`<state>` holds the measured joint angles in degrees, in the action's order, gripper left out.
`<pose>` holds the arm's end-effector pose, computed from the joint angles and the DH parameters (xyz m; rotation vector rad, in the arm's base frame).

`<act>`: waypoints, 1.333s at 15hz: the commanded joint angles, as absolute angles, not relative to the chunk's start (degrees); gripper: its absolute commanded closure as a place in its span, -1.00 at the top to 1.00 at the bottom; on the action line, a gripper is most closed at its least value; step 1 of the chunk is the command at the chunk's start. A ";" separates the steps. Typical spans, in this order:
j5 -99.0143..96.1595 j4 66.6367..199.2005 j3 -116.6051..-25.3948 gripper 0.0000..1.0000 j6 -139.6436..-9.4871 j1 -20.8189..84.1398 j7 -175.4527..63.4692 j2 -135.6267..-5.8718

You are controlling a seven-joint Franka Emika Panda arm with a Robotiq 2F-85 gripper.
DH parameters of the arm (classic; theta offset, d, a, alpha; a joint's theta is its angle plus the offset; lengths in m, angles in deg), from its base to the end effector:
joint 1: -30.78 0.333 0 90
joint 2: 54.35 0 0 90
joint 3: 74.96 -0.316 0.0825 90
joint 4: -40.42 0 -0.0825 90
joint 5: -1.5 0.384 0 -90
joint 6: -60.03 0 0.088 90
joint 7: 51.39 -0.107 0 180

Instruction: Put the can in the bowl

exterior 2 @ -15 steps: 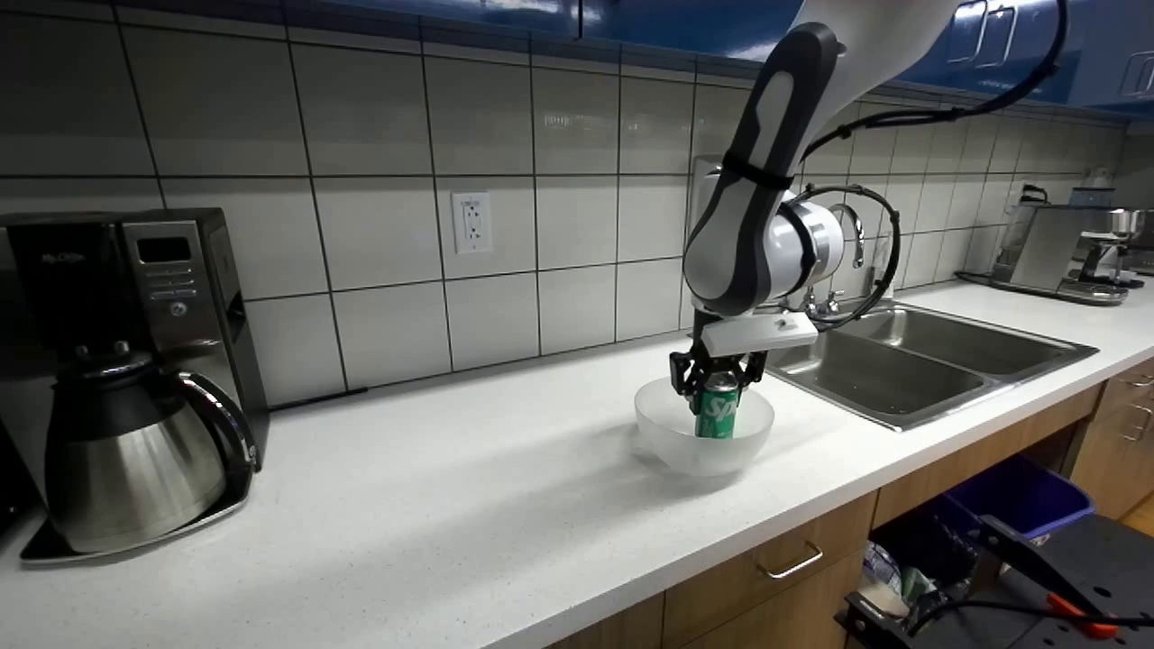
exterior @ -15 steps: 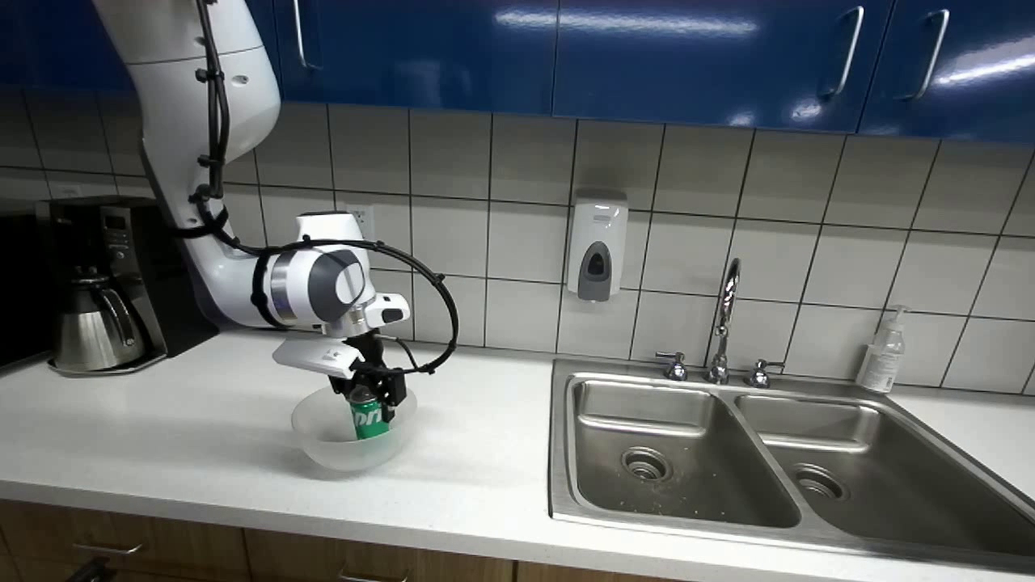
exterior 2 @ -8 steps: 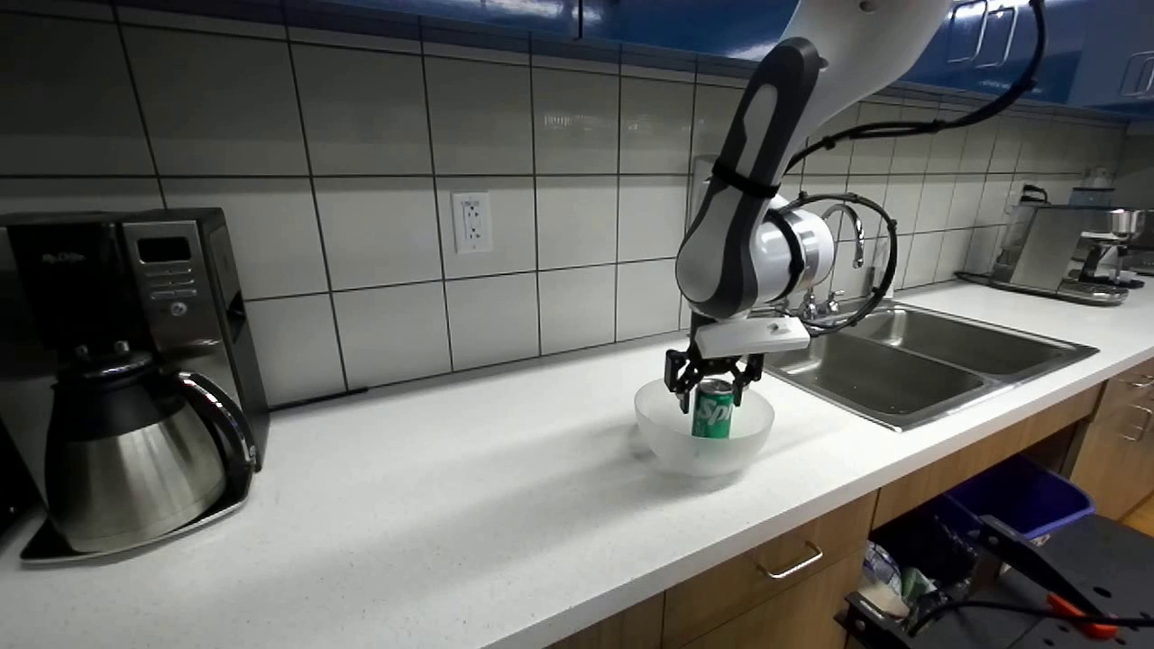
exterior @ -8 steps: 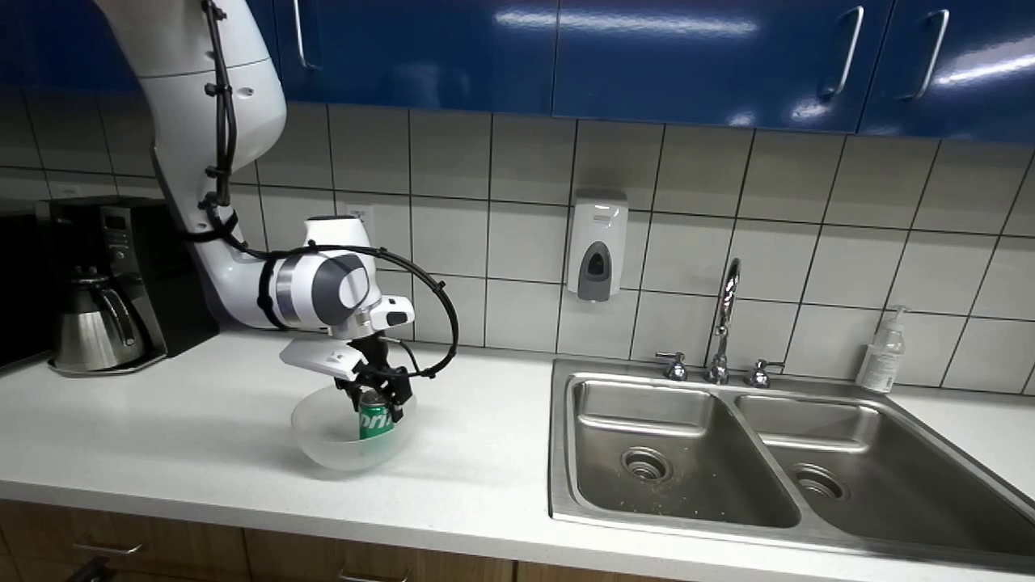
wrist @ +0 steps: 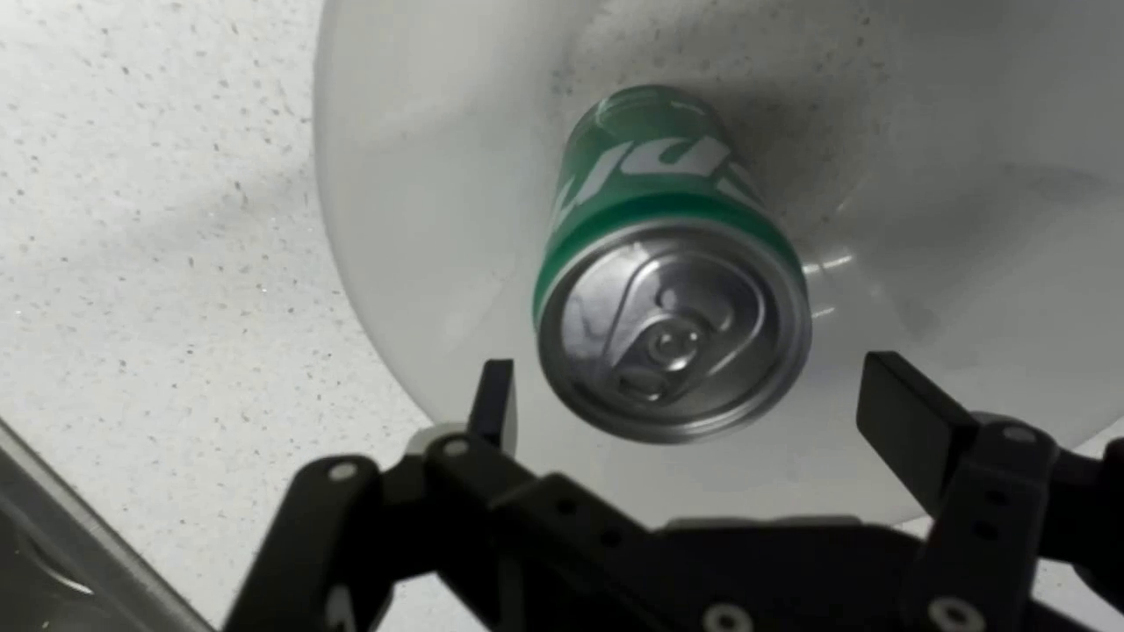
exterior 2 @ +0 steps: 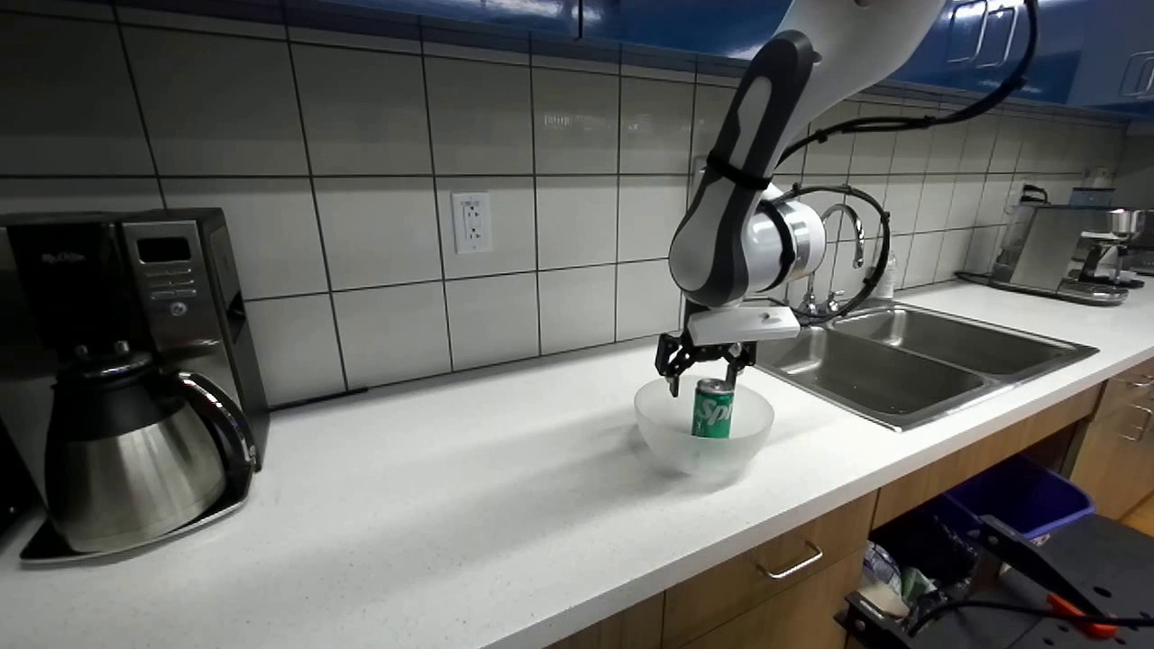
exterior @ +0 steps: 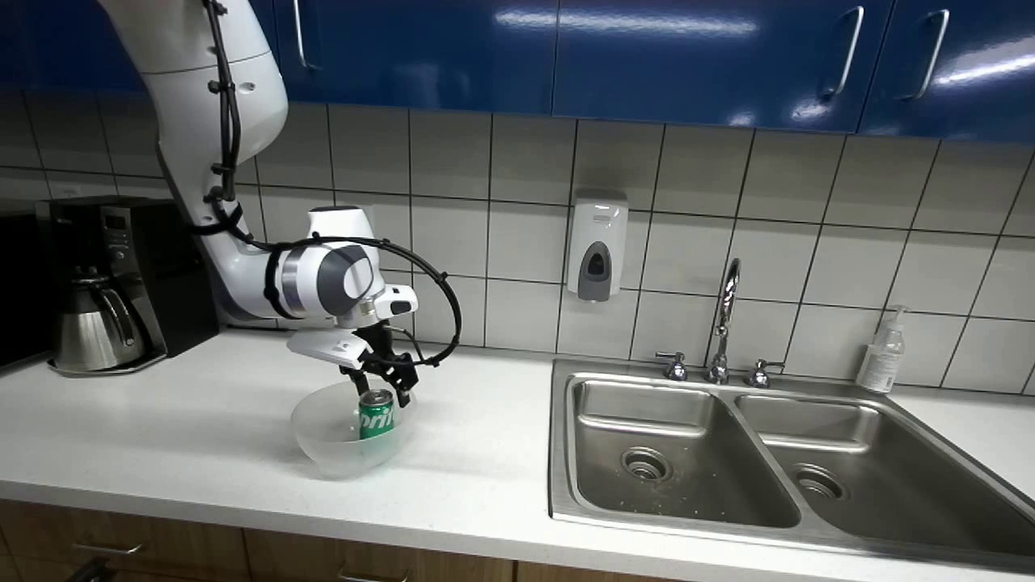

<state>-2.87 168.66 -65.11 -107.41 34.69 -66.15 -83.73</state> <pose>0.5526 -0.0554 0.1575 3.0123 -0.3923 0.2792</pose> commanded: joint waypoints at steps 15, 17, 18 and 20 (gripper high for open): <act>-5.47 172.64 -65.39 1.00 -87.86 35.71 -68.38 -64.92; -6.20 174.03 -66.27 1.00 -84.87 35.46 -68.93 -61.36; -6.24 174.71 -66.89 1.00 -83.27 35.17 -68.95 -59.54; -5.75 176.21 -68.24 1.00 -79.41 34.72 -68.94 -55.49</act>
<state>-4.77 172.37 -66.22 -84.85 35.43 -66.92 -63.08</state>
